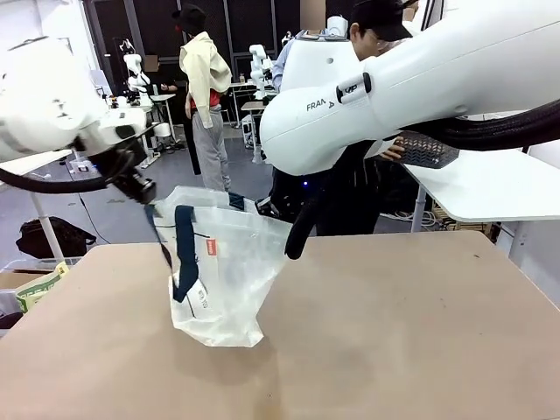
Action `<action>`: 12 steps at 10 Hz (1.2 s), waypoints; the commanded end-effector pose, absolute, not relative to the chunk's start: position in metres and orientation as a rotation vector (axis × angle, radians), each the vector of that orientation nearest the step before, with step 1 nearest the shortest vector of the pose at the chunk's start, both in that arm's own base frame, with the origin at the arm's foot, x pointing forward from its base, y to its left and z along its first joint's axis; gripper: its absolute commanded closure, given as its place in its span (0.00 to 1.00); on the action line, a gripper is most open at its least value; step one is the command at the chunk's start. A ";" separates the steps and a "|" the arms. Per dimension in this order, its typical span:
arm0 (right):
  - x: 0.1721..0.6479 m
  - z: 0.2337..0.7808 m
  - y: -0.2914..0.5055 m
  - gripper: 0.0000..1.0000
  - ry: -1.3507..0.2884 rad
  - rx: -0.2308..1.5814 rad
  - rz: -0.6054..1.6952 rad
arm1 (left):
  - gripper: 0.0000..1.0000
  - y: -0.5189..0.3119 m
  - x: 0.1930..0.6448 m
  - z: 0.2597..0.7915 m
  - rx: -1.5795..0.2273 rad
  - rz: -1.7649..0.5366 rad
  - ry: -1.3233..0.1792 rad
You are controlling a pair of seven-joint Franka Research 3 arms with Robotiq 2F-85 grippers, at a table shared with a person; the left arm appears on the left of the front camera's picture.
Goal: Transfer purchased items from the store into the shopping bag.
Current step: Open the Reusable shopping bag in the center of the table, then move the Reusable shopping bag to the right side of the table.
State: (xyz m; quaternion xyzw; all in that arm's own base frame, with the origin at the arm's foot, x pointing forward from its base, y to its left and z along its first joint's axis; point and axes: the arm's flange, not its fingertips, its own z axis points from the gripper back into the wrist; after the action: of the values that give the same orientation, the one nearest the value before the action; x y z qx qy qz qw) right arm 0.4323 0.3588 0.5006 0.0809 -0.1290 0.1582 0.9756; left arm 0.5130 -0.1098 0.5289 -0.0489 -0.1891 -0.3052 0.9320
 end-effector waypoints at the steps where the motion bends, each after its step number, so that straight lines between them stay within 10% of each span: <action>1: 0.435 0.501 0.365 1.00 -0.279 0.107 0.277 | 1.00 -0.075 0.505 0.524 -0.075 -0.608 -0.406; 12: 0.432 0.502 0.361 1.00 -0.273 0.156 0.278 | 1.00 -0.066 0.504 0.524 -0.095 -0.582 -0.402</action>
State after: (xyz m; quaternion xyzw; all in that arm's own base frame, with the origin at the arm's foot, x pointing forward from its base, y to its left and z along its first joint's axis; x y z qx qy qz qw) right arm 0.4309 0.3636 0.5029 0.0795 -0.1375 0.1330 0.9783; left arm 0.5043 -0.0699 0.5233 -0.0517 -0.2020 -0.2850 0.9356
